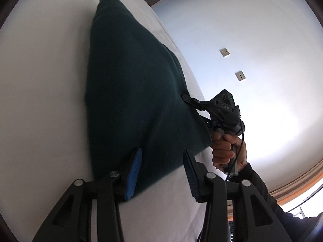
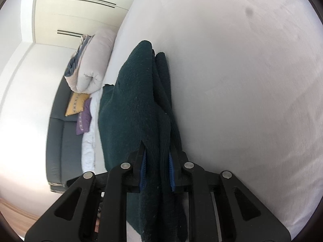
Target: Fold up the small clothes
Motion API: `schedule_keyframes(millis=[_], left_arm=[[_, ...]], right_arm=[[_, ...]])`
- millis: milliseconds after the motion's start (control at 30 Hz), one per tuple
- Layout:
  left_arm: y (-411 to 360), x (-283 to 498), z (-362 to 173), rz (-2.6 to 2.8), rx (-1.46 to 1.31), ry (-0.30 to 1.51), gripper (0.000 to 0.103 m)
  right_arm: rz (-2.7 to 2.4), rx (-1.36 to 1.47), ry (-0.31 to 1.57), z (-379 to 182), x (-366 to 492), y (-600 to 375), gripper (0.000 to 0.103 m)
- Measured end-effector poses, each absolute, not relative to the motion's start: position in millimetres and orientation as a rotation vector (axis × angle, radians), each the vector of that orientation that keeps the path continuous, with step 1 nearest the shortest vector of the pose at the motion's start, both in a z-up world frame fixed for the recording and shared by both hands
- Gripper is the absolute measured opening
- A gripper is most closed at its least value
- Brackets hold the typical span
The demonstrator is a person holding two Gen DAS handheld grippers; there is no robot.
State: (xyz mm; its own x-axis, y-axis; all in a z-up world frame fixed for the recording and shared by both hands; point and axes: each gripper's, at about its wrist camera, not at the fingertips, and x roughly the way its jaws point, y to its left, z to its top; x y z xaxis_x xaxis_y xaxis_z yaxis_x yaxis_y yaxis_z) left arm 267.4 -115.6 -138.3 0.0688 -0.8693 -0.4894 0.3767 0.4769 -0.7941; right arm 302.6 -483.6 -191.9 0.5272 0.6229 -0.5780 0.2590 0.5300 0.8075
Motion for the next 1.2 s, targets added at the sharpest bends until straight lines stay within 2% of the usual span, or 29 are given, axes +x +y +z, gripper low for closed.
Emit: schedule_keyframes(millis=[67,133,167,233,267,300,333,400,533,767,833,867,900,1000,1200], left_arm=[[-110,260,-135,-1.011,-0.509,1.147,0.046],[-103,255,-130,-1.025,-0.498,1.153,0.052],[-105,254,-128,-1.036,-0.495,1.16,0.06],[-93,257,-117,-1.041,-0.483,1.148,0.064],[-85,260,-111,-1.019,-0.48,1.119,0.072],[-72,269,-104,-0.965,-0.485,1.078,0.085],[-66,277,-102,-0.924,-0.5,1.06,0.09],[-53,297,-103,-0.854,-0.56,1.061,0.091],[-68,337,-113,-0.775,-0.611,1.114,0.091],[-111,374,-133,-0.765,-0.631,1.189,0.091],[-124,381,-135,-0.753,-0.609,1.203,0.089],[-126,383,-135,-0.746,-0.587,1.21,0.082],[-134,383,-136,-0.738,-0.554,1.216,0.061],[-152,384,-135,-0.691,-0.44,1.239,0.055],[-183,378,-112,-0.607,-0.207,1.203,0.044]], right_arm=[[0.279,1.031,1.028,-188,298,-484,0.02],[0.281,1.023,1.034,-183,291,-484,0.022],[0.288,1.02,1.039,-180,285,-484,0.024],[0.289,0.996,1.047,-174,272,-486,0.035],[0.281,0.982,1.047,-170,264,-488,0.048],[0.279,0.976,1.03,-164,255,-492,0.056],[0.277,0.971,1.008,-158,250,-496,0.059],[0.255,0.953,0.967,-144,243,-503,0.065],[0.252,0.93,0.977,-134,258,-500,0.065],[0.216,0.978,1.028,-159,305,-489,0.065],[0.233,0.983,1.041,-161,316,-485,0.065],[0.234,0.966,1.059,-161,323,-482,0.062],[0.232,0.949,1.075,-163,327,-480,0.054],[0.204,0.856,1.161,-166,345,-470,0.037],[0.133,0.681,1.19,-155,348,-450,0.024]])
